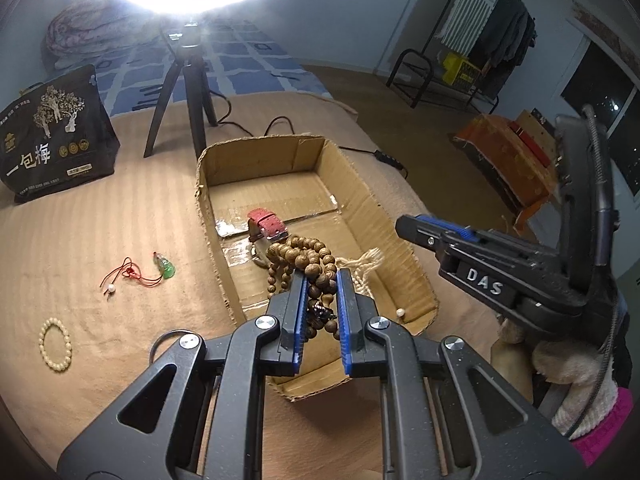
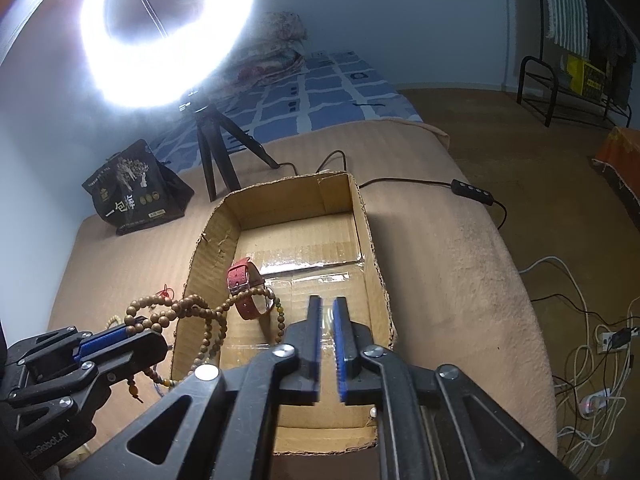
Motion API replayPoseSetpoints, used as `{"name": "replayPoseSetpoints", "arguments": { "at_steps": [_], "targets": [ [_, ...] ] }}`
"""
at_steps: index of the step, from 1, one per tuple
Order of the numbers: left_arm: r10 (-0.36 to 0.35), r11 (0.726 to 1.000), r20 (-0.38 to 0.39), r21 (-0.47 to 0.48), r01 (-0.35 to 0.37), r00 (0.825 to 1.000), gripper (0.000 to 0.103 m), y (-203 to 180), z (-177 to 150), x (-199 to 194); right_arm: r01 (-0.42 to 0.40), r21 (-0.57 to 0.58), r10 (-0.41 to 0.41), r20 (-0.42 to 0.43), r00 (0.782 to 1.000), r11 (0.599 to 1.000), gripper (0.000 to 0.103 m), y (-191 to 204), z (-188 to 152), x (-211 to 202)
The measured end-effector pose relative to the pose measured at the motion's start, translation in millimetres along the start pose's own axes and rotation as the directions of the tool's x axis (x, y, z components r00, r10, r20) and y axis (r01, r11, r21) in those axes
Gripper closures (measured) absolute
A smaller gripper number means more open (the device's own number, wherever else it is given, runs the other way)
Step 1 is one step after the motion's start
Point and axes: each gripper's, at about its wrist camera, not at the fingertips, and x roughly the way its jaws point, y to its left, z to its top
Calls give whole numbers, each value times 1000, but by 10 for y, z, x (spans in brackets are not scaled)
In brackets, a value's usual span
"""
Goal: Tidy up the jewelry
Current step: 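Lower the bead strand into the box and open the left tool, then withdraw the open left tool from the box toward the blue bangle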
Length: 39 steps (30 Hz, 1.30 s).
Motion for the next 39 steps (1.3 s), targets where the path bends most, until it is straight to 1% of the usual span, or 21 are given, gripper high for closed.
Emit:
{"name": "replayPoseSetpoints", "arguments": {
  "at_steps": [1, 2, 3, 4, 5, 6, 7, 9, 12, 15, 19, 29, 36, 39],
  "targets": [
    [2, 1000, -2, 0, -2, 1000, 84, 5, -5, 4, 4, -1, -4, 4, 1000, 1000, 74, -2, -1, -5],
    [3, 1000, -3, -2, -3, 1000, 80, 15, -10, 6, 8, -1, -8, 4, 1000, 1000, 74, -2, -1, -8],
    [2, 1000, 0, -4, -2, 1000, 72, 25, -15, 5, 11, 1, -11, 3, 1000, 1000, 73, -4, -1, -7],
    [2, 1000, 1, -3, -2, 1000, 68, 29, -22, 6, 17, 3, -17, 2, 1000, 1000, 68, -7, -3, -5],
    [0, 1000, 0, -2, 0, 1000, 68, 36, -28, 7, 25, 5, -25, 2, 1000, 1000, 64, -11, -2, -2],
    [1, 1000, -3, -2, -1, 1000, 68, 43, -33, 12, 30, 6, -30, 4, 1000, 1000, 54, -12, 1, -6],
    [3, 1000, -5, -2, -3, 1000, 68, 50, -38, 14, 38, 6, -38, 10, 999, 999, 48, -13, 1, -14],
    [8, 1000, -7, -2, -8, 1000, 68, 68, -45, 15, 45, 5, -45, 18, 999, 999, 44, -16, 10, -32],
    [15, 1000, -8, -3, -15, 1000, 68, 95, -57, 4, 50, 7, -50, 24, 998, 999, 32, -20, 25, -40],
    [20, 1000, -8, -8, -20, 1000, 68, 125, -74, -15, 55, 7, -55, 28, 998, 998, 29, -24, 29, -39],
    [32, 999, -6, -9, -32, 999, 68, 168, -90, -44, 59, 8, -59, 39, 998, 998, 17, -12, 30, -55],
    [75, 997, 10, -6, -75, 997, 68, 362, -129, -219, 44, -1, -44, 58, 997, 999, 13, 104, 32, -93],
    [118, 993, 35, -35, -117, 992, 68, 684, -139, -434, 7, -17, -6, 74, 997, 1000, 12, 281, 42, -122],
    [150, 988, 59, -44, -148, 987, 52, 848, -144, -553, -16, -25, 18, 81, 997, 1000, 11, 383, 52, -129]
  ]
}}
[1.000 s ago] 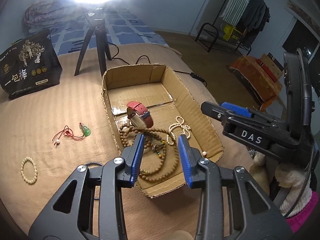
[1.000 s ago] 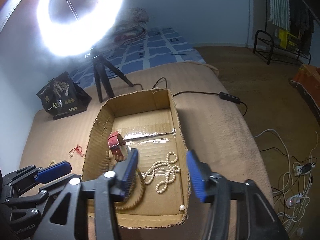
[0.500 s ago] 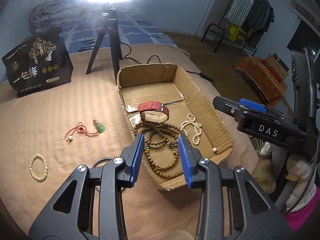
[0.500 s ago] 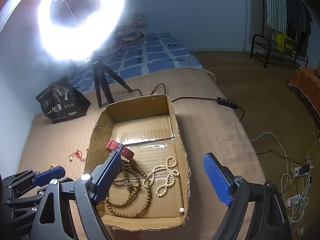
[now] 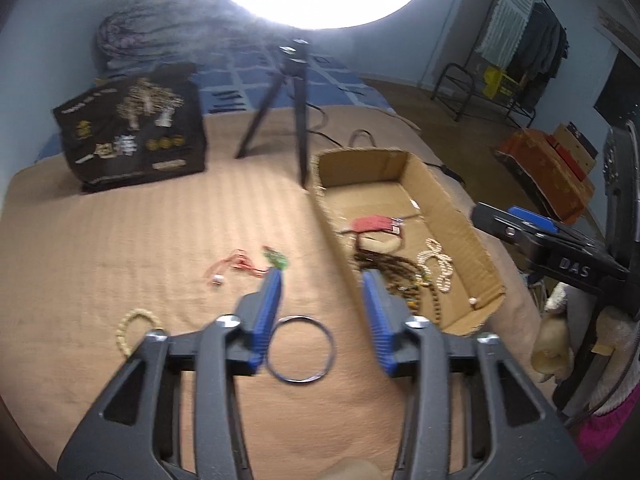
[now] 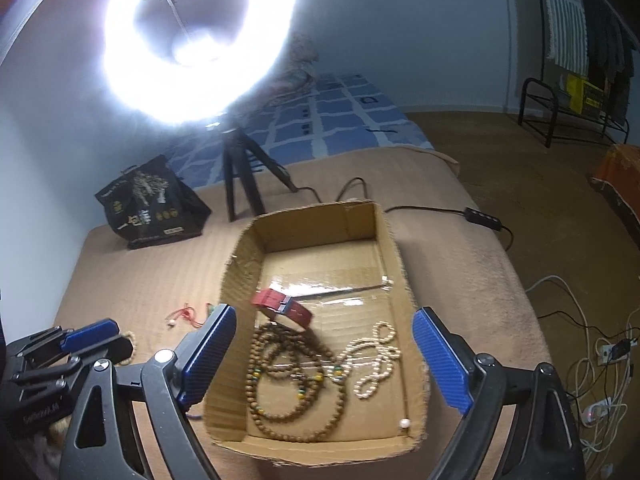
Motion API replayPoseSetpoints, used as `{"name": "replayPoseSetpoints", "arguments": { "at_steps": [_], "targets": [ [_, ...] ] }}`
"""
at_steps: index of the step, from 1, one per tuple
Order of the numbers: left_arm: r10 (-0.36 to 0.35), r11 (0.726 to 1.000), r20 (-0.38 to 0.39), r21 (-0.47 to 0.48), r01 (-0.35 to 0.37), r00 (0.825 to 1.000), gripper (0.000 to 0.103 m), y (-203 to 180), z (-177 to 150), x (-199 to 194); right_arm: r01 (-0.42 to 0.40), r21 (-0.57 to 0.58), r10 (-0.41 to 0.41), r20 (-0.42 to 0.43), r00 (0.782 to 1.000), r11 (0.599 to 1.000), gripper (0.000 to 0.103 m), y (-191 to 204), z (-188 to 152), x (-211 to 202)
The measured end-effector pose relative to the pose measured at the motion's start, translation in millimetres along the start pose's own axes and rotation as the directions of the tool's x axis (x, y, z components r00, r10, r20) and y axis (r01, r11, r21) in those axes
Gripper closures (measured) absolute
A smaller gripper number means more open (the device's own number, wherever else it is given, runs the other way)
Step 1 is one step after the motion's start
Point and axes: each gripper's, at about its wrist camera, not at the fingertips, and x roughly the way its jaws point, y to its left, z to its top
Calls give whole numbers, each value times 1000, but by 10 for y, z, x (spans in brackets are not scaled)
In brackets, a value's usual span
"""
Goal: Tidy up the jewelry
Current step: 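Withdraw the open left tool from the box toward the blue bangle, then move the left tool over the cream bead bracelet while the right tool moves over the jade pendant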
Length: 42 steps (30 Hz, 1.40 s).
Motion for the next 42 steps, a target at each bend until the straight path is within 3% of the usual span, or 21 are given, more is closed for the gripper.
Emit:
{"name": "replayPoseSetpoints", "arguments": {
  "at_steps": [14, 23, 34, 42],
  "targets": [
    [101, 993, -14, -58, -101, 995, 51, 909, -144, -227, -138, -52, 137, -16, 990, 989, 11, 611, 20, 75],
    [99, 987, -49, -124, -104, 994, 51, 1371, -265, -236, -201, -74, 197, -68, 978, 977, 12, 898, -10, 228],
    [83, 984, -121, -147, -101, 989, 51, 1743, -463, -47, -261, -129, 232, -204, 951, 957, 44, 1336, -21, 634],
    [85, 984, -174, -142, -110, 981, 51, 1862, -570, 231, -250, -174, 190, -301, 934, 953, 63, 1555, -45, 1037]
  ]
}}
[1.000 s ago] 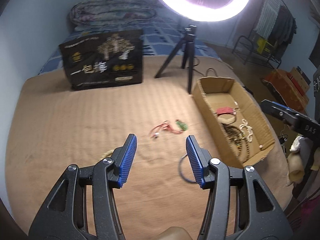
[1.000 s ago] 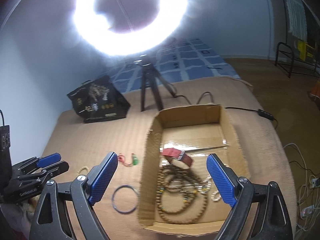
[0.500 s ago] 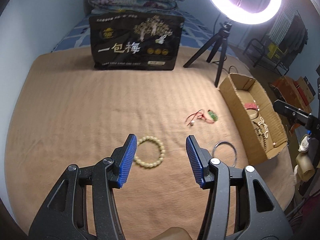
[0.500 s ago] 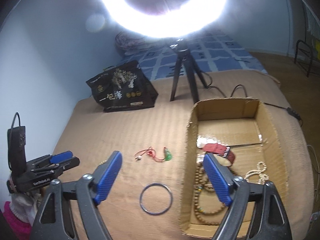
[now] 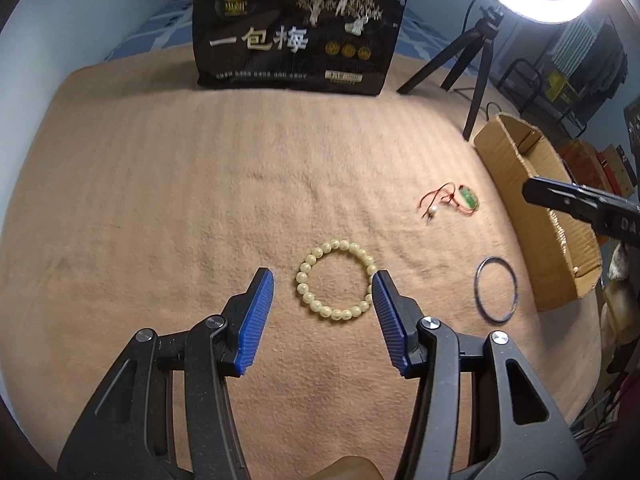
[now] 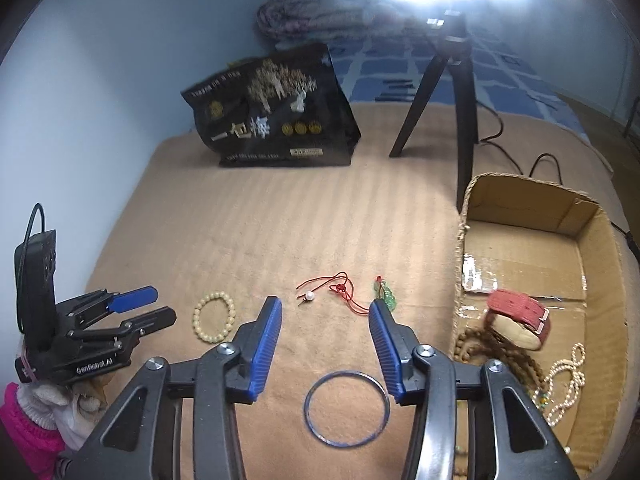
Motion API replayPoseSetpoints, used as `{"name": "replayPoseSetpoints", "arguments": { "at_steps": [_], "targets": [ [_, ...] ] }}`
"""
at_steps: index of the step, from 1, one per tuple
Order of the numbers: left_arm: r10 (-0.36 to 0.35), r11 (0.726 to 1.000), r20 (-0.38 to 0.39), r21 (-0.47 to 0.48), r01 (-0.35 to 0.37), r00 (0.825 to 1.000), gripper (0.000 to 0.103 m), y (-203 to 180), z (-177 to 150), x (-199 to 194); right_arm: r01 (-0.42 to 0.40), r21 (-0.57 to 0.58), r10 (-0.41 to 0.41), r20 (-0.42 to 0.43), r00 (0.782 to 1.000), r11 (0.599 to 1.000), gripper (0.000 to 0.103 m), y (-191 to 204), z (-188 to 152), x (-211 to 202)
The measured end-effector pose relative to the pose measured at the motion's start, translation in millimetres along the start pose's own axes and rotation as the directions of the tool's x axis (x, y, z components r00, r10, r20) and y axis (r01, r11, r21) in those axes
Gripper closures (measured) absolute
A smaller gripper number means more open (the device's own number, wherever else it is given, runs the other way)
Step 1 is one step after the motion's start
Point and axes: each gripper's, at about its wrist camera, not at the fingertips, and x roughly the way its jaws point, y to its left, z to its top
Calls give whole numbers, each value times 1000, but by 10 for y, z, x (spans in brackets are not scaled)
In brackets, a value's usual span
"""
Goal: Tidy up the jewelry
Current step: 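Move the left tool over the cream bead bracelet while the right tool moves over the jade pendant, then close the left tool on the cream bracelet while the right tool closes on the pendant's red string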
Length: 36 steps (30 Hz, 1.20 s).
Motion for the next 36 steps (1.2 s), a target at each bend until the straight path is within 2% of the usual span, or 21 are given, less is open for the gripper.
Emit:
{"name": "replayPoseSetpoints", "arguments": {
  "at_steps": [7, 10, 17, 26, 32, 36],
  "targets": [
    [12, 1000, -19, 12, -12, 1000, 51, 41, -5, 196, 34, -16, -35, -59, 998, 999, 71, 13, 71, 305],
    [19, 1000, -24, 24, -18, 1000, 60, 43, 5, 264, 51, -28, -53, -72, 996, 998, 72, 34, 113, 404],
    [24, 999, -46, 26, -23, 999, 65, 54, 1, 422, 79, -48, -84, -104, 991, 996, 77, 41, 174, 641],
    [39, 998, -38, 47, -37, 998, 69, 38, 19, 487, 112, -65, -120, -133, 984, 992, 79, 71, 199, 851],
    [56, 997, -28, 64, -54, 998, 78, 14, 27, 513, 120, -60, -128, -154, 980, 991, 81, 69, 220, 977],
    [72, 995, -26, 78, -70, 997, 90, -4, 36, 535, 139, -79, -151, -170, 974, 987, 84, 80, 231, 1075]
  ]
}}
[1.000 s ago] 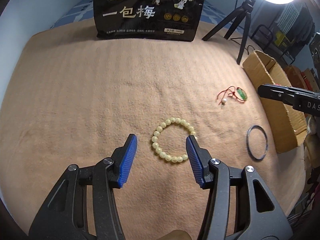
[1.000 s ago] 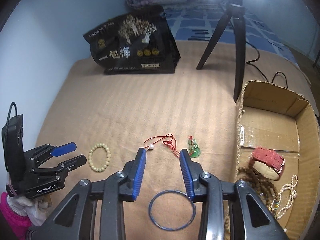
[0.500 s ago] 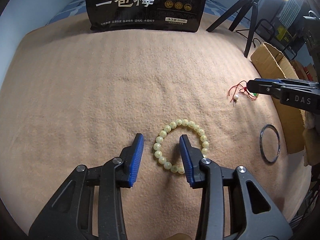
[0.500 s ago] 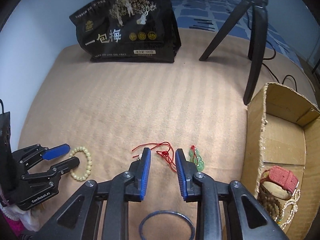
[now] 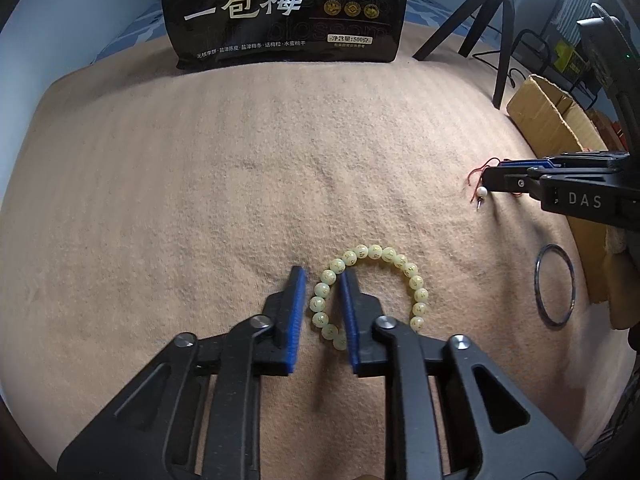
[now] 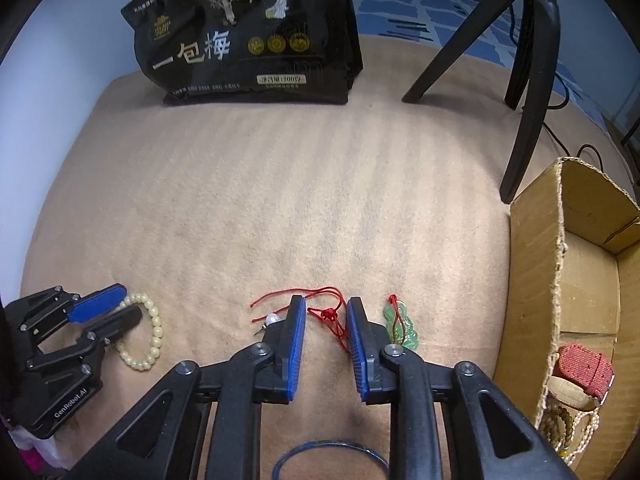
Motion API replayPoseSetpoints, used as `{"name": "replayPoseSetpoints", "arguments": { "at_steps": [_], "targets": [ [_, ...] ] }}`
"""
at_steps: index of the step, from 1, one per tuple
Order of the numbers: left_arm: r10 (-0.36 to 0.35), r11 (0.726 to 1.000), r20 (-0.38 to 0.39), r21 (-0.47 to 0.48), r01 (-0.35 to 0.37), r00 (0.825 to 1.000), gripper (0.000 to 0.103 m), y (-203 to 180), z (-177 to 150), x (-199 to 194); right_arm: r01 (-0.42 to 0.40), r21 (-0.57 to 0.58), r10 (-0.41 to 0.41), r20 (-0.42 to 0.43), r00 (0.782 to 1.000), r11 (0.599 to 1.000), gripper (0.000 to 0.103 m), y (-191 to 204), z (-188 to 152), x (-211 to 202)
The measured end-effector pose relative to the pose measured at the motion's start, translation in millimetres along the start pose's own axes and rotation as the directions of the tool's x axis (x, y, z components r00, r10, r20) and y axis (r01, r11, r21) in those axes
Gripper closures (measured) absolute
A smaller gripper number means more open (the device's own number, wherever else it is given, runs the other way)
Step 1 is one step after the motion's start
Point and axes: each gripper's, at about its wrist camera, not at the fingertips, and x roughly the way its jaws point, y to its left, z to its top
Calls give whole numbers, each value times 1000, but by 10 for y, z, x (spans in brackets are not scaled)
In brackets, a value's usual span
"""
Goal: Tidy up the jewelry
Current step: 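Close the left tool on the cream bracelet while the right tool closes on the pendant's red string, then carry the bracelet in the left tool and the pendant in the right tool over the box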
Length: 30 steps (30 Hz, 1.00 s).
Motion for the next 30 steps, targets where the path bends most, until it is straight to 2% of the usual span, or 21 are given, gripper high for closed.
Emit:
{"name": "replayPoseSetpoints", "arguments": {
  "at_steps": [2, 7, 15, 30],
  "targets": [
    [4, 1000, 0, 4, -4, 1000, 95, -15, 4, 4, 13, -8, -13, 0, 1000, 1000, 86, 37, -4, 17],
    [9, 1000, 9, 6, -9, 1000, 97, -10, -4, 7, 16, -9, -16, 9, 1000, 1000, 101, 83, -25, 34],
    [-5, 1000, 24, -19, 6, 1000, 98, 15, -7, -82, -16, 20, 15, 67, 998, 1000, 102, 12, -84, -150],
    [-16, 1000, 108, 7, 16, 994, 98, -198, 30, -554, -61, 50, 49, 199, 979, 997, 103, -112, -245, -842]
  ]
}}
